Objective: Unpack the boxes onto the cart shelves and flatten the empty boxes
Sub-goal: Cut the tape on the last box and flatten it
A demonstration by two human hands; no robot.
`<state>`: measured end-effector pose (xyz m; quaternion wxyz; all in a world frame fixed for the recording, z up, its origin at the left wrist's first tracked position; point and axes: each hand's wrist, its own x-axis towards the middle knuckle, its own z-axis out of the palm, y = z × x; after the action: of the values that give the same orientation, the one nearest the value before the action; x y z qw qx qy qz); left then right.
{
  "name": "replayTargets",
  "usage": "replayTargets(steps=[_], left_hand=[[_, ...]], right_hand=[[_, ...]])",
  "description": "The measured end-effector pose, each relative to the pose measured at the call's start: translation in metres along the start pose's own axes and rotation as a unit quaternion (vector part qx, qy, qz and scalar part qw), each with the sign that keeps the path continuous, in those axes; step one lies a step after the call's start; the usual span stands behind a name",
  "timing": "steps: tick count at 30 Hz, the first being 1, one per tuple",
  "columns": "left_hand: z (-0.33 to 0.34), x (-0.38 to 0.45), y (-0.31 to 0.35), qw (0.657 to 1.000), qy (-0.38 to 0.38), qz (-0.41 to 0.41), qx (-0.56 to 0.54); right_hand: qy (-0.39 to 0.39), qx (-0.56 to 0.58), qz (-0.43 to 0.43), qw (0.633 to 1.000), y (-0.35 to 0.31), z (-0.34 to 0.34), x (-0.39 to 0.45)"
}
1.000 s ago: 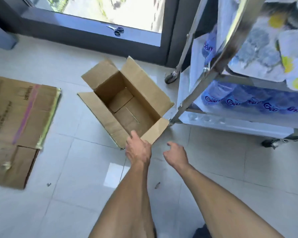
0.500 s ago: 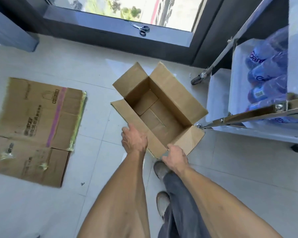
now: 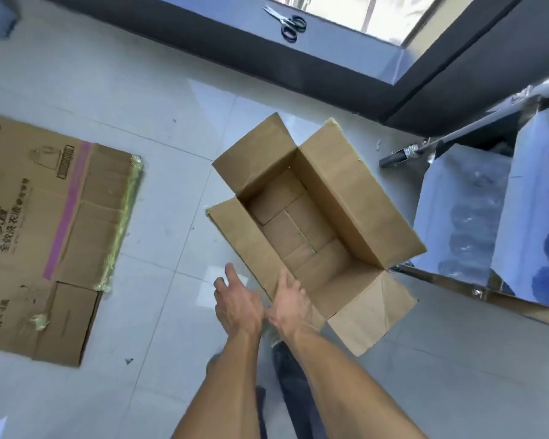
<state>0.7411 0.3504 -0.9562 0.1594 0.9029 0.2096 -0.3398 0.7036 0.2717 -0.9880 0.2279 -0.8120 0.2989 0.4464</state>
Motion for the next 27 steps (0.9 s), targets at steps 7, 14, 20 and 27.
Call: replayTargets(steps=[7, 14, 20, 27], left_hand=[[-0.017, 0.049, -0.026, 0.994, -0.042, -0.097, -0.038], [-0.068, 0.085, 0.001, 0.994, -0.070, -0.078, -0.034], [-0.148, 0.103, 0.013, 0.992, -0.069, -0.086, -0.056], [-0.273, 0.162, -0.013, 0.991, 0.008, -0.096, -0.088]], right_hand=[[0.061, -0.056, 0.050, 0.995, -0.029, 0.007, 0.007], [0.177, 0.054, 0.120, 0.975, -0.066, -0.039, 0.009], [0.263, 0.089, 0.087, 0.957, -0.170, -0.106, -0.010], [0.198, 0.187, -0.050, 0.961, -0.318, -0.121, -0.060]])
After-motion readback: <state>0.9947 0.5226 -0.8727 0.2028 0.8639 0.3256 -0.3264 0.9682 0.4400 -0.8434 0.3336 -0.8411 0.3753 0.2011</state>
